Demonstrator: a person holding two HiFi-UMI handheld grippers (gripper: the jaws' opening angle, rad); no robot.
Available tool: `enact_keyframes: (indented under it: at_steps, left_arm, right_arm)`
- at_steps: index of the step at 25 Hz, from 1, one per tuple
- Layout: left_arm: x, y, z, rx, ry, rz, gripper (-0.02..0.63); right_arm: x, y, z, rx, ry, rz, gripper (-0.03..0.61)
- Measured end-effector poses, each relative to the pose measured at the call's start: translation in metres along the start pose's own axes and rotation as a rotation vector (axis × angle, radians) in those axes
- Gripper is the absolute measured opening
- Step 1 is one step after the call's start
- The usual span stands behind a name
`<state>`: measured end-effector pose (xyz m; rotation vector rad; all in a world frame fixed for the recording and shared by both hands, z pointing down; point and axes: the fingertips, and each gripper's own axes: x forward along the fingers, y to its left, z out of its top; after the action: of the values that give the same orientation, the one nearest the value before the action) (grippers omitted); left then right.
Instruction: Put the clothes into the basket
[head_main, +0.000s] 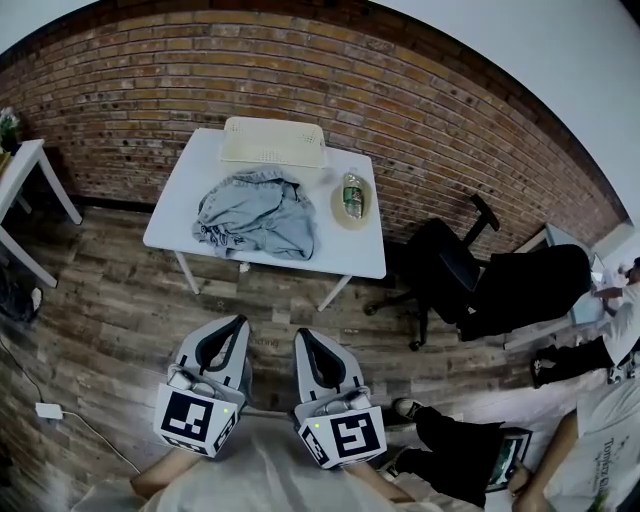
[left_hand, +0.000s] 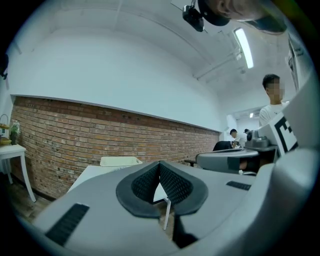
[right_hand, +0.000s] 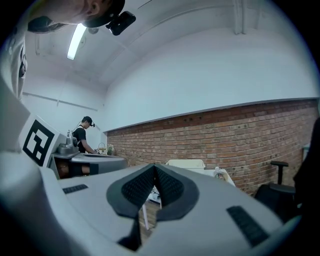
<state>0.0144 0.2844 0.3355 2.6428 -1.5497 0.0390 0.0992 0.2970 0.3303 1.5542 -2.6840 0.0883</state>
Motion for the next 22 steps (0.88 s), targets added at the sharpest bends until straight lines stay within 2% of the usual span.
enact_keyframes:
  at_steps: [6,22]
  left_arm:
    - [0.028,0.029,0.0,-0.003,0.013,0.013,0.008]
    - [0.119,0.106,-0.001,-0.009,0.088,-0.037,0.008]
  right_arm:
    - [0.03,-0.016,0.0,0.001,0.007,-0.015,0.006]
    - [0.144,-0.051,0.0,0.026,0.057,-0.043,0.006]
